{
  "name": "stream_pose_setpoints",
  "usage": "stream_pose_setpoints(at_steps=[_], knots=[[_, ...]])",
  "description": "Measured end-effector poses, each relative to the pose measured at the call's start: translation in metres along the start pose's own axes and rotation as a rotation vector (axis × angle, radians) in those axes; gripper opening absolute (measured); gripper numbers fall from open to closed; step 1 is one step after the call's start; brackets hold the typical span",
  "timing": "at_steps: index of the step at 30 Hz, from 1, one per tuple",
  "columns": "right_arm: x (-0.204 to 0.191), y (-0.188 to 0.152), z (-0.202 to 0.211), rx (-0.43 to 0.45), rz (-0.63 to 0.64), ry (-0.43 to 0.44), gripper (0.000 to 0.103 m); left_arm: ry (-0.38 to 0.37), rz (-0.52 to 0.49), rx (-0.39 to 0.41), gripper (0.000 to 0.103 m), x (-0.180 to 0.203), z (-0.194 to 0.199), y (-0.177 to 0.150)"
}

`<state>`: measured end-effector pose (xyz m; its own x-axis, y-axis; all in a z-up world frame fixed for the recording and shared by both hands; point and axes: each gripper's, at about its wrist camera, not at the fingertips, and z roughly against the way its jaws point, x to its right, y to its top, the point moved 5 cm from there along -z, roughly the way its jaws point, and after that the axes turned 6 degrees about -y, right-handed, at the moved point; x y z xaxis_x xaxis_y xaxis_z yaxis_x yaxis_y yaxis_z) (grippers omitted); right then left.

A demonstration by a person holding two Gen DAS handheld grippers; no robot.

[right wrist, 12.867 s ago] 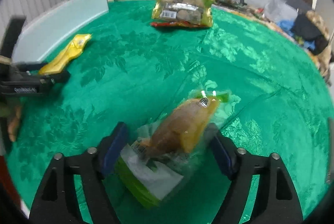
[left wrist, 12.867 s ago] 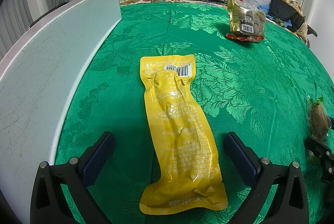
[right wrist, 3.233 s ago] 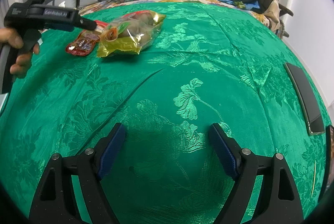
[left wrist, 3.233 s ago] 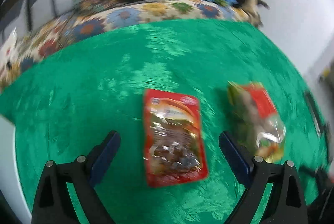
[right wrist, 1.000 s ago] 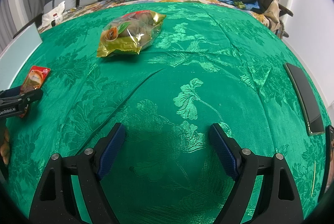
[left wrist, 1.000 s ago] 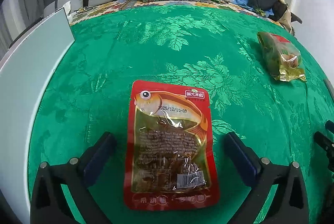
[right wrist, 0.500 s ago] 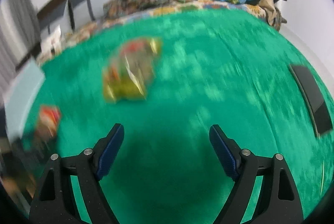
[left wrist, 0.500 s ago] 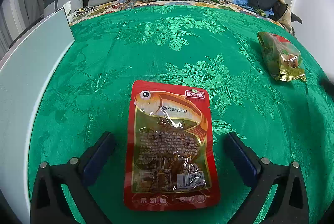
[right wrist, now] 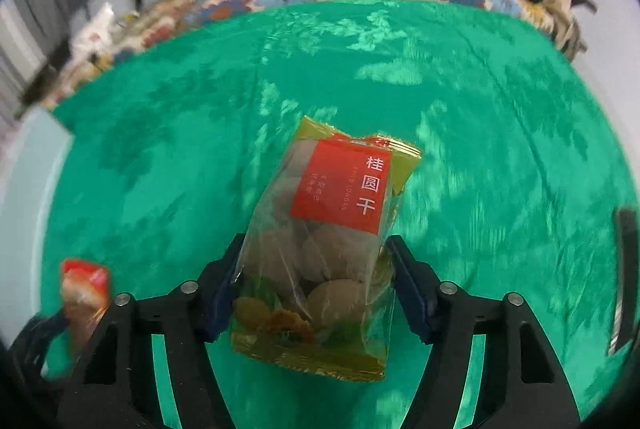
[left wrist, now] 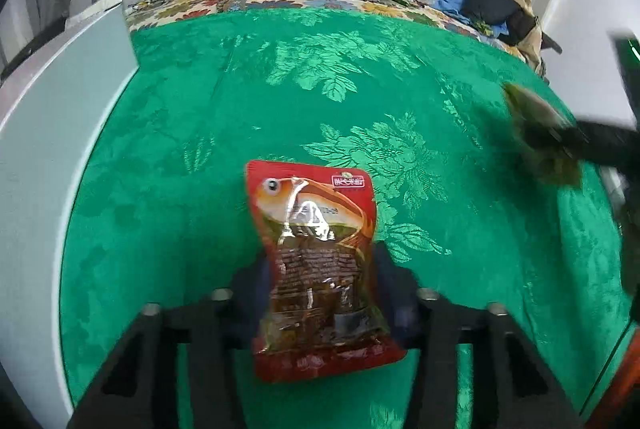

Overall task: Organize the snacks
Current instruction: 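Grasp the longan bag with the right tool while left holds the fish pouch, then carry both snacks over the white box and open both tools to drop them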

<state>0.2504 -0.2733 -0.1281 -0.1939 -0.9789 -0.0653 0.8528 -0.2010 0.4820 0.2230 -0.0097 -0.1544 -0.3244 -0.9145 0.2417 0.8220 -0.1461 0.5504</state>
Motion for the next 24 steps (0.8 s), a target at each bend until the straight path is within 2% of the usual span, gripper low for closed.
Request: stream_pose_setpoints(at_steps=[4,9,12,14,17,19,22,24], knots=[[0.011,-0.038,0.037,0.019,-0.052,0.137,0.070,-0.061,0.094,0.030,0.042,-0.010,0.020,-0.013],[0.012,-0.068,0.063,0.002,-0.105,0.254,0.070,-0.165,0.246,0.141,0.042,-0.025,0.079,-0.019],[-0.019,-0.068,0.087,0.008,-0.066,0.314,0.070,-0.211,0.308,0.240,0.043,-0.040,0.137,-0.014],[-0.051,-0.063,0.107,0.026,-0.012,0.363,0.070,-0.203,0.329,0.298,0.043,-0.057,0.173,-0.010],[-0.125,-0.059,0.147,0.053,0.104,0.489,0.070,-0.126,0.364,0.367,0.043,-0.101,0.231,-0.011],[-0.185,-0.060,0.173,0.063,0.189,0.584,0.070,-0.012,0.374,0.379,0.044,-0.139,0.262,-0.019],[-0.272,-0.068,0.199,0.068,0.301,0.680,0.071,0.171,0.382,0.352,0.046,-0.191,0.286,-0.040],[-0.327,-0.079,0.208,0.068,0.369,0.723,0.071,0.263,0.387,0.321,0.050,-0.217,0.291,-0.056]])
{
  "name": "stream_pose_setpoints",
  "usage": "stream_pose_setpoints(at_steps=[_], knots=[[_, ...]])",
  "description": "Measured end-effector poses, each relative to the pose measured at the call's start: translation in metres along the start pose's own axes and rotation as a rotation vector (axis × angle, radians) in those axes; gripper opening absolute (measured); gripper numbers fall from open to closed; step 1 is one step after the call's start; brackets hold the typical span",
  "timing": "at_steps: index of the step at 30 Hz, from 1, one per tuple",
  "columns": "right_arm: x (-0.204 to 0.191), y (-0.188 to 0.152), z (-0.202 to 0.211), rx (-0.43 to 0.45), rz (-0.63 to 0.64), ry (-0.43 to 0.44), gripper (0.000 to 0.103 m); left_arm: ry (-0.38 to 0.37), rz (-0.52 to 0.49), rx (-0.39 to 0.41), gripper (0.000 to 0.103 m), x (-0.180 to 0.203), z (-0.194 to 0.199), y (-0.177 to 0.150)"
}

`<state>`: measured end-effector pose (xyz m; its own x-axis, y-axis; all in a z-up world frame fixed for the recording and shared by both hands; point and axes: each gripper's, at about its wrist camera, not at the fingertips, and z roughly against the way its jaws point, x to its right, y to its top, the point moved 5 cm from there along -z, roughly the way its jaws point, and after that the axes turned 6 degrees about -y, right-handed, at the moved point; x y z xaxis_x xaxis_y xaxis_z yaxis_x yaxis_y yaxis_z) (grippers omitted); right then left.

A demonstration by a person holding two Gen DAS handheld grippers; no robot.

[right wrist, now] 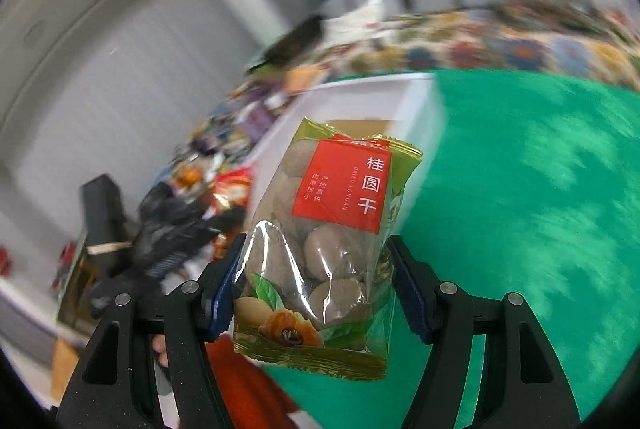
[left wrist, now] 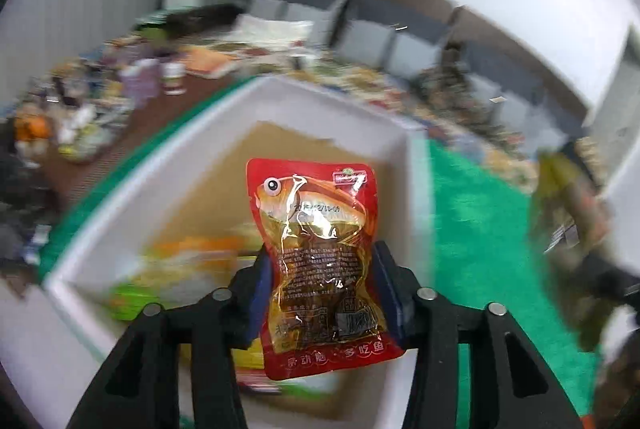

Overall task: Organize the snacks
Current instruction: 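Carry both snacks over the white box and open both tools to drop them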

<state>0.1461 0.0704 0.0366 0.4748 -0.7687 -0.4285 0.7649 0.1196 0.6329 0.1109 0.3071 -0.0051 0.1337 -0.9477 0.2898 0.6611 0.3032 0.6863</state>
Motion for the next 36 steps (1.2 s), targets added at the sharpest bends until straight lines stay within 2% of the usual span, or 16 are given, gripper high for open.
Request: stream_pose_setpoints(at_steps=[2,3,4,5,7,8,10,13,16,18,20,22,24,30,33,36], knots=[[-0.034,0.001,-0.031,-0.025,0.025,0.041,0.072,0.079,-0.002,-0.018,0.053,-0.025,-0.003,-0.008],[-0.044,-0.003,-0.042,-0.035,0.026,0.060,0.075,0.105,0.001,-0.031,0.062,-0.034,-0.006,-0.013],[-0.056,-0.008,-0.065,-0.067,0.015,0.084,0.076,0.128,0.005,-0.048,0.074,-0.041,-0.011,-0.019],[-0.060,-0.014,-0.083,-0.116,0.006,0.080,0.078,0.151,0.010,-0.059,0.079,-0.047,-0.011,-0.023],[-0.062,-0.029,-0.104,-0.213,-0.014,0.052,0.078,0.165,0.006,-0.047,0.081,-0.051,-0.004,-0.030],[-0.059,-0.033,-0.106,-0.219,-0.032,0.051,0.078,0.170,0.000,-0.037,0.083,-0.053,0.004,-0.034],[-0.056,-0.032,-0.095,-0.184,-0.034,0.046,0.078,0.199,-0.029,-0.005,0.094,-0.048,0.013,-0.034],[-0.049,-0.023,-0.072,-0.131,0.005,-0.012,0.078,0.267,-0.068,0.072,0.101,-0.037,0.031,-0.027],[-0.051,-0.019,-0.048,-0.082,0.079,-0.104,0.079,0.218,0.009,0.173,0.103,-0.035,0.051,-0.016],[-0.056,-0.014,-0.038,-0.050,0.133,-0.164,0.079,0.200,0.075,0.171,0.103,-0.039,0.058,-0.016],[-0.061,-0.012,-0.032,-0.027,0.172,-0.205,0.079,0.194,0.109,0.118,0.103,-0.043,0.057,-0.014],[-0.067,-0.014,-0.028,-0.008,0.216,-0.259,0.079,0.262,0.096,0.061,0.103,-0.044,0.055,-0.013],[-0.073,-0.018,-0.030,-0.007,0.246,-0.302,0.079,0.319,0.066,0.048,0.103,-0.043,0.057,-0.014],[-0.079,-0.026,-0.042,-0.041,0.274,-0.323,0.079,0.481,-0.015,0.104,0.103,-0.036,0.079,-0.019],[-0.081,-0.028,-0.045,-0.047,0.281,-0.338,0.079,0.510,-0.042,0.106,0.103,-0.035,0.088,-0.020],[-0.085,-0.030,-0.046,-0.057,0.286,-0.345,0.079,0.466,-0.009,0.061,0.103,-0.038,0.087,-0.023]])
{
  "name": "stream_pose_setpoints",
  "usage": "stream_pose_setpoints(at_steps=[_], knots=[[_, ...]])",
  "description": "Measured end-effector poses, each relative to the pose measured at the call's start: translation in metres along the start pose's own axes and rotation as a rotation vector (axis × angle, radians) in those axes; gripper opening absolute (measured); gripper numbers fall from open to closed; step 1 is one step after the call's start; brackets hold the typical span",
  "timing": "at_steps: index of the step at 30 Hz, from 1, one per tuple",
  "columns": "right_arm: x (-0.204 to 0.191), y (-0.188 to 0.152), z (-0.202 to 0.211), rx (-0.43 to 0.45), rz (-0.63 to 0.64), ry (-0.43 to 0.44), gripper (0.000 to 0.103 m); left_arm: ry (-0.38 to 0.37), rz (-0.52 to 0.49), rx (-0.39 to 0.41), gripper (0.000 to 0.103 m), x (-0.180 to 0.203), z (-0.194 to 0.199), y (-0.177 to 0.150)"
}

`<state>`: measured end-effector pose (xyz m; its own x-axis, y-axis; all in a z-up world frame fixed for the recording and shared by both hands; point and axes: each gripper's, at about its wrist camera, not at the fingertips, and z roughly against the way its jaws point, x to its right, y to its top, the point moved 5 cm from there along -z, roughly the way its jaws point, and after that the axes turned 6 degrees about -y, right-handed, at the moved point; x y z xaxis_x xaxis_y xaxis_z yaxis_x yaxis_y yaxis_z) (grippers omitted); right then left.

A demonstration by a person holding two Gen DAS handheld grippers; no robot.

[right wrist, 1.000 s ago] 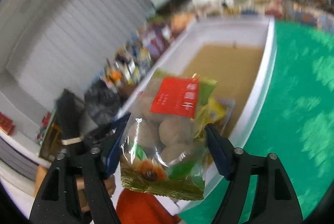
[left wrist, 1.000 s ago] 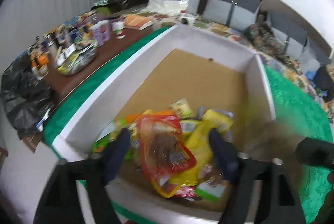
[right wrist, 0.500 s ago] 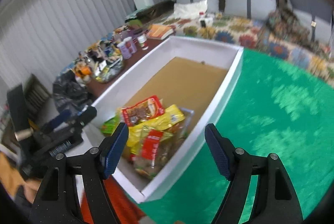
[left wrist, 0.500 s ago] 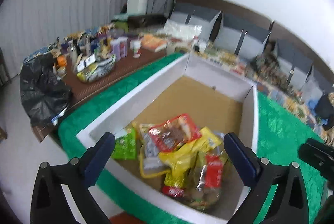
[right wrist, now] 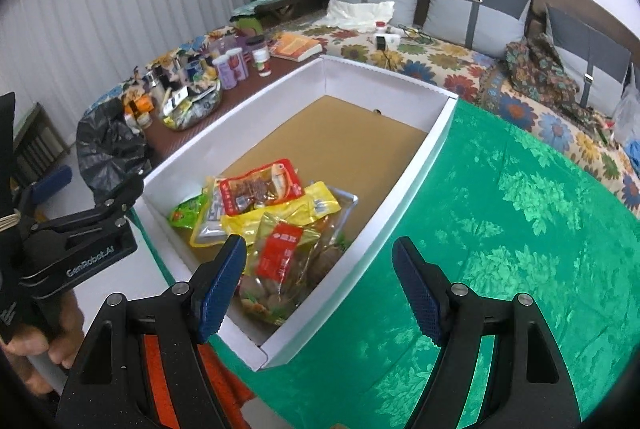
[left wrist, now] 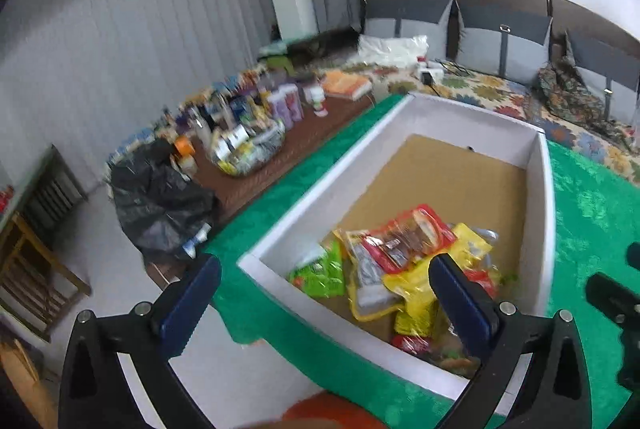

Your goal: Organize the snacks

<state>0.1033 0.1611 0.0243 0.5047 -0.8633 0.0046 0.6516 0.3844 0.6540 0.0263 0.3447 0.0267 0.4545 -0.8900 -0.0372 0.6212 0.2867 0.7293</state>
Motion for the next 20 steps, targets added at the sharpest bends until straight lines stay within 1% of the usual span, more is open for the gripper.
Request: stream_pose_setpoints(at_steps=[1,5,10,16,20], knots=[[-0.002,0.000,-0.001,-0.004,0.002,-0.002,0.079,-0.015,0.009,-0.004,0.103,-0.001,0.000,-0.001],[-0.007,0.001,-0.004,-0.014,0.015,-0.014,0.079,-0.031,0.014,-0.014,0.103,-0.001,0.000,-0.002],[-0.009,-0.001,-0.009,-0.033,0.009,-0.018,0.079,-0.017,-0.009,-0.003,0.103,0.001,0.000,-0.001],[-0.011,-0.001,-0.011,-0.037,0.011,-0.017,0.079,-0.036,0.026,-0.040,0.103,-0.003,-0.006,-0.006],[-0.012,-0.001,-0.012,-0.040,0.012,-0.013,0.079,-0.028,0.019,-0.028,0.103,-0.002,-0.005,-0.006]])
